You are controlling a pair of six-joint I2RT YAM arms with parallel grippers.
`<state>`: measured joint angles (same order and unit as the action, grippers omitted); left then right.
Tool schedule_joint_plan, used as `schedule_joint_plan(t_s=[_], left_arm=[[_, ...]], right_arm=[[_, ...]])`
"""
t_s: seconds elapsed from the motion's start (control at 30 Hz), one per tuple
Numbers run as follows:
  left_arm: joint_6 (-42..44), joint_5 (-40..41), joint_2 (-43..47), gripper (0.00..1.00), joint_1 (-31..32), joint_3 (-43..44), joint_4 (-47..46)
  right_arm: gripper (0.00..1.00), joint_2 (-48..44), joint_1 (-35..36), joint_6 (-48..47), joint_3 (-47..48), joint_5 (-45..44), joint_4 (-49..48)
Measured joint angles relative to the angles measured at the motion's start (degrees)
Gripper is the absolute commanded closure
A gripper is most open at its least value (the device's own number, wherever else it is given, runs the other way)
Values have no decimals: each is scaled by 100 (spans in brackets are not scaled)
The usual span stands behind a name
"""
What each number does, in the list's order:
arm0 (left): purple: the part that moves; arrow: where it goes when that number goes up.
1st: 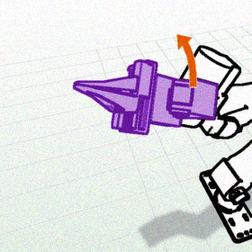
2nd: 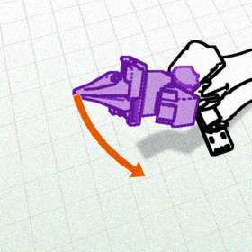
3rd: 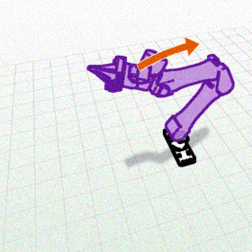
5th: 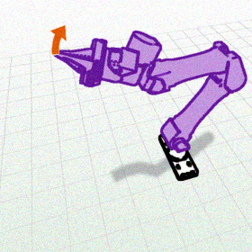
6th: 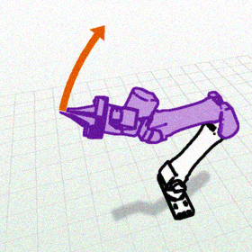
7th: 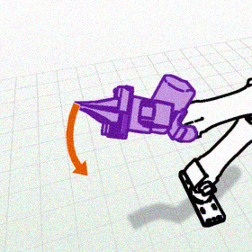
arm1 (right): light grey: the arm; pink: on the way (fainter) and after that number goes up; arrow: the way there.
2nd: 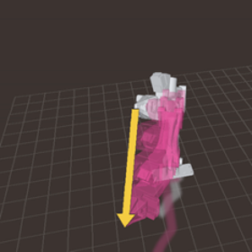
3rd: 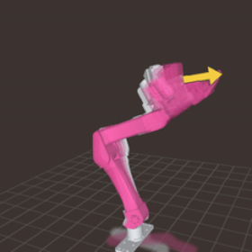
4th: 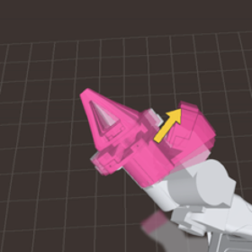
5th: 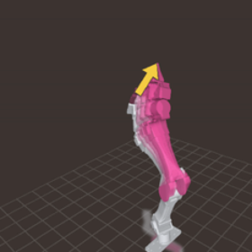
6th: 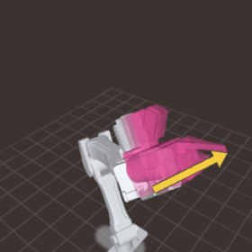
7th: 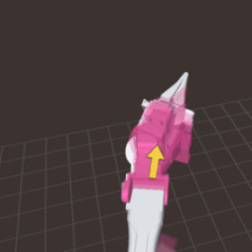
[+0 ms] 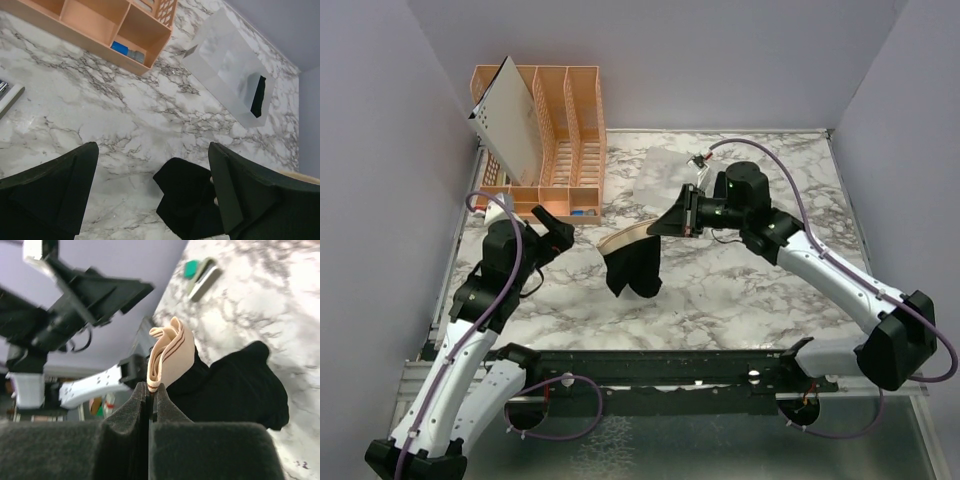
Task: Roll the underwear
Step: Place the underwear at the center of the board.
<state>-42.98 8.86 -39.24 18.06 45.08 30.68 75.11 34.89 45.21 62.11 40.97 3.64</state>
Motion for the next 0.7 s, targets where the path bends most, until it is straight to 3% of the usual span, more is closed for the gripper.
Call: schedule_joint_plan(t_s=[0.17, 0.23, 0.3, 0.5, 0.7], left_arm=[[0, 131, -63, 1, 0, 0, 234], [2, 125, -133, 1, 0, 0, 240], [4, 87, -212, 1, 0, -2, 243], [17, -162, -396, 1, 0, -181, 190], [-22, -525, -658, 1, 0, -431, 92]], right_arm=[[83, 415, -474, -192, 9, -769, 645], [60, 811, -914, -387, -17, -1084, 994], [43, 1224, -1318, -625, -31, -1526, 1478], [36, 1152, -1440, -1154, 55, -2616, 2345], [35, 1325, -216, -1266, 833, -3449, 2343]])
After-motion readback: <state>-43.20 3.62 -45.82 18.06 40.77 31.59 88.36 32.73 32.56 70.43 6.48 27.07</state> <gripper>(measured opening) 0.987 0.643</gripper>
